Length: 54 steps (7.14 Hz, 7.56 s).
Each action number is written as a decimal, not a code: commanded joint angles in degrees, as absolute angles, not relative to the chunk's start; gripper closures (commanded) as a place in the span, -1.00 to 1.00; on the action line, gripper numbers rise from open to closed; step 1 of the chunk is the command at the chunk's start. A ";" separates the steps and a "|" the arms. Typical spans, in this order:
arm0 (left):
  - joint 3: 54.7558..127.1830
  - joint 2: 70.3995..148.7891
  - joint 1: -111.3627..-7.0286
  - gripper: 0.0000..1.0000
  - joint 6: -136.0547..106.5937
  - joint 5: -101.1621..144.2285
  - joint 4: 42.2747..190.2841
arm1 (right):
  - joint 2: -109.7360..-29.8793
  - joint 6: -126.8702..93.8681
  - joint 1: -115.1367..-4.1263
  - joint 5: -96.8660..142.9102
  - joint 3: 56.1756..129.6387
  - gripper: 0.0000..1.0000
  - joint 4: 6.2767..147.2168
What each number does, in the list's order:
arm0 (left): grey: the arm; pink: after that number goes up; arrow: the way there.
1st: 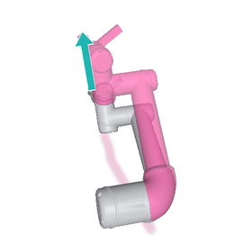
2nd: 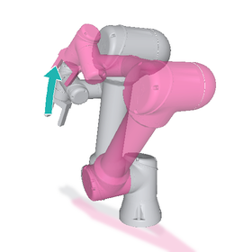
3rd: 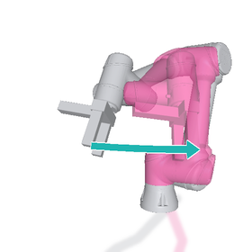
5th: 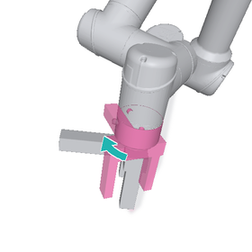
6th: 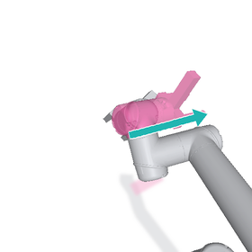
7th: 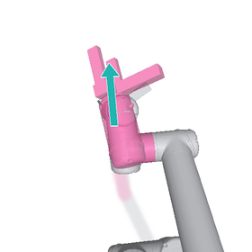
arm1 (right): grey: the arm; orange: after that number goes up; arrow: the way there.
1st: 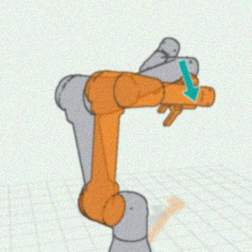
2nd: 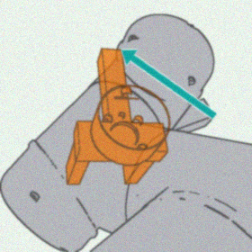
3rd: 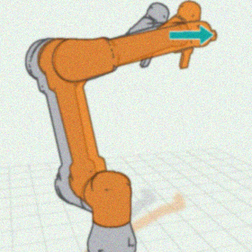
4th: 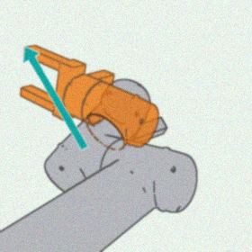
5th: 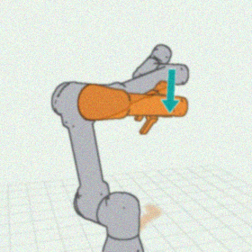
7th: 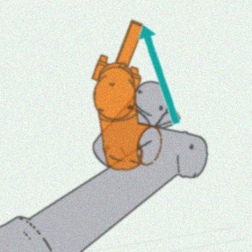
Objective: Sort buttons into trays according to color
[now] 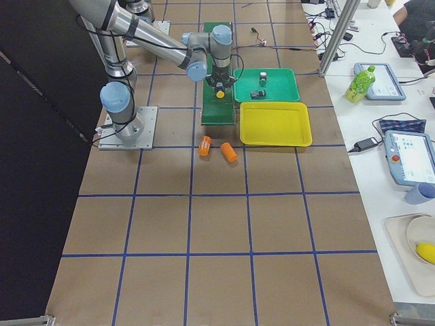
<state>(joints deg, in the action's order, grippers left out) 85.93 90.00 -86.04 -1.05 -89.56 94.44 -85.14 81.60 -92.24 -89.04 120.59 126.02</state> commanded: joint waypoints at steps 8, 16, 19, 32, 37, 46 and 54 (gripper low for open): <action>85.69 90.00 -86.04 -1.00 -1.05 -89.30 94.39 | -66.79 89.04 -80.86 -87.29 101.43 -0.90 127.71; 85.34 90.00 -86.04 -1.00 -1.14 -89.82 94.74 | -85.58 34.54 -90.60 -89.30 109.22 -1.00 110.04; 85.43 90.09 -86.04 -1.00 -1.14 -89.74 94.48 | -85.61 9.77 -93.95 -88.07 112.05 -1.00 110.04; 85.43 90.09 -86.04 -1.00 -1.14 -89.65 94.39 | -77.73 14.12 -93.89 -91.67 105.24 0.75 111.56; 85.34 90.09 -86.04 -1.00 -1.14 -89.56 94.39 | -65.85 27.84 -76.38 -92.02 92.67 0.42 112.33; 85.34 90.09 -86.04 -1.00 -1.14 -89.56 94.39 | -82.04 16.13 -83.82 -93.33 91.67 -1.00 94.88; 84.99 90.09 -86.04 -1.00 -1.14 -89.56 94.39 | -95.27 -3.69 -95.27 -90.35 91.58 -1.00 84.18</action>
<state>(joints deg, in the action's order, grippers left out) 85.01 90.09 -86.00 -1.14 -89.56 94.39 -95.30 -3.62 -95.43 -90.47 91.69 82.96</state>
